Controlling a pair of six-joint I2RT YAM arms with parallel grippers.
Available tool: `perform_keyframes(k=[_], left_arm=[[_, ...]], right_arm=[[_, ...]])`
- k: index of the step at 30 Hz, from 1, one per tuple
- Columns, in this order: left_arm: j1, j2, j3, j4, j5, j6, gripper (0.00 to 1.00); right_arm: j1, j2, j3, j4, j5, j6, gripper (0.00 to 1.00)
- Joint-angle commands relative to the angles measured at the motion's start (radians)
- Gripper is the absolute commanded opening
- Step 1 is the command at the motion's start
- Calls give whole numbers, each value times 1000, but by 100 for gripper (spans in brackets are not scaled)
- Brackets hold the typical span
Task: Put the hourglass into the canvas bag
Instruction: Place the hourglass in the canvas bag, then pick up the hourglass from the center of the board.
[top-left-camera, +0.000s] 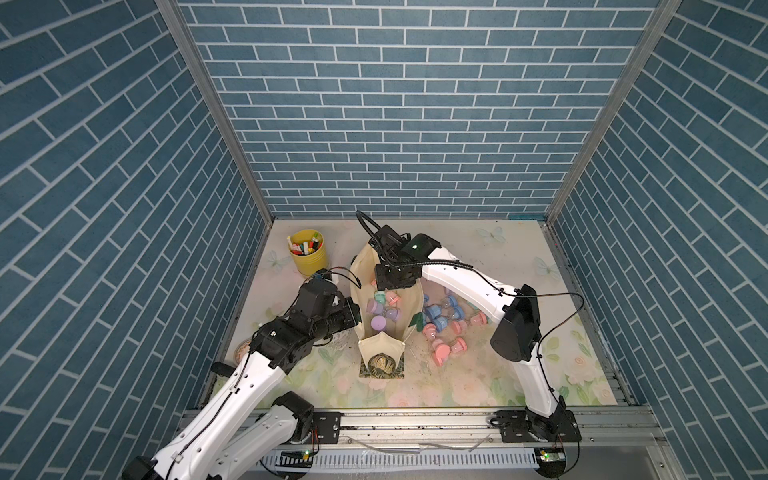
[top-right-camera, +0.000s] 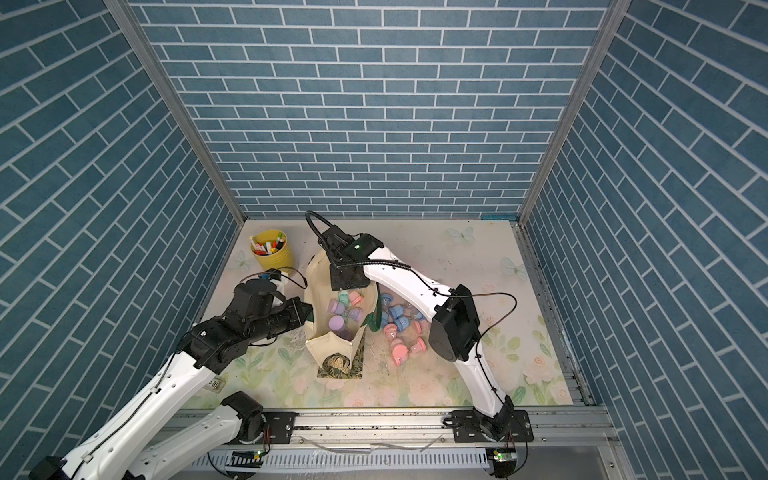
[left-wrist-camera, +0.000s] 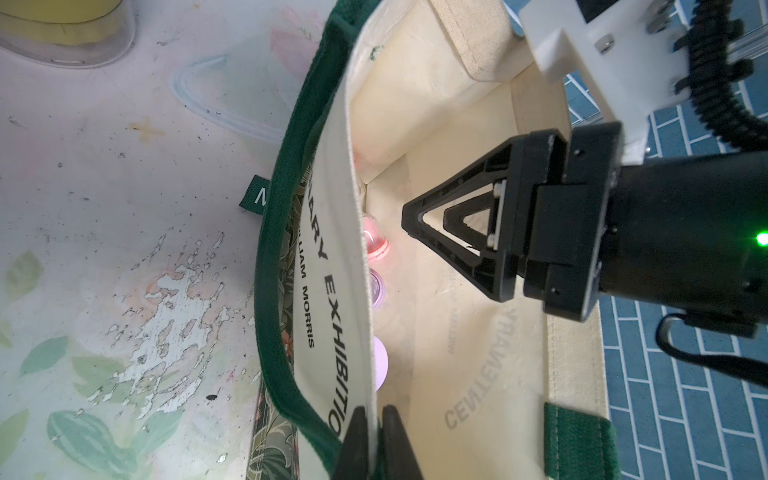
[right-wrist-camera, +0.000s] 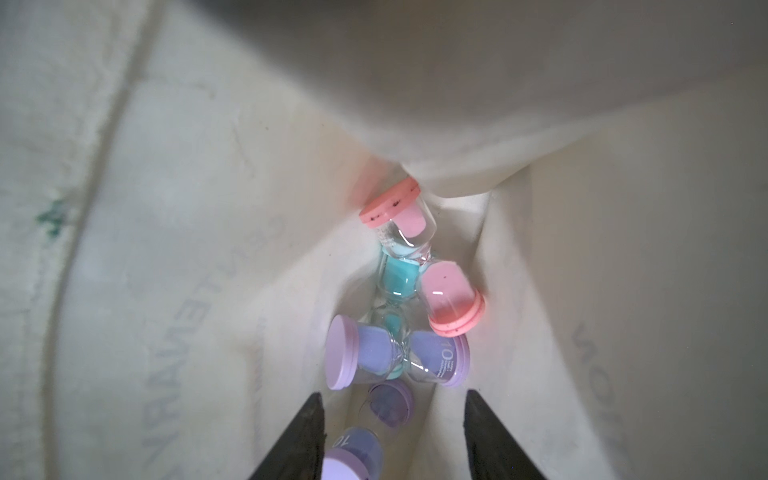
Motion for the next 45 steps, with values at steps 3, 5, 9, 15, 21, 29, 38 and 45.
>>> perform_keyframes(k=[3, 5, 9, 15, 21, 29, 38, 45], left_arm=[[3, 4, -11, 7, 7, 8, 0], [3, 6, -12, 7, 9, 7, 0], [3, 9, -9, 9, 9, 8, 0], [3, 9, -13, 4, 10, 11, 0], [3, 10, -8, 4, 9, 14, 0], [3, 14, -13, 9, 13, 17, 0], [3, 15, -20, 13, 19, 18, 0], [3, 18, -12, 12, 21, 19, 0]], right_arm=[[12, -93, 28, -56, 71, -9, 54], [19, -134, 27, -63, 104, -21, 54], [20, -243, -28, -65, 193, -36, 52], [12, -440, -220, -50, 380, -41, 53], [-102, -607, -470, -52, 345, 4, 53], [-316, -776, -820, 25, 169, -69, 59], [-528, -753, -1003, 103, -56, -197, 59], [-576, -674, -1017, 136, -65, -253, 60]])
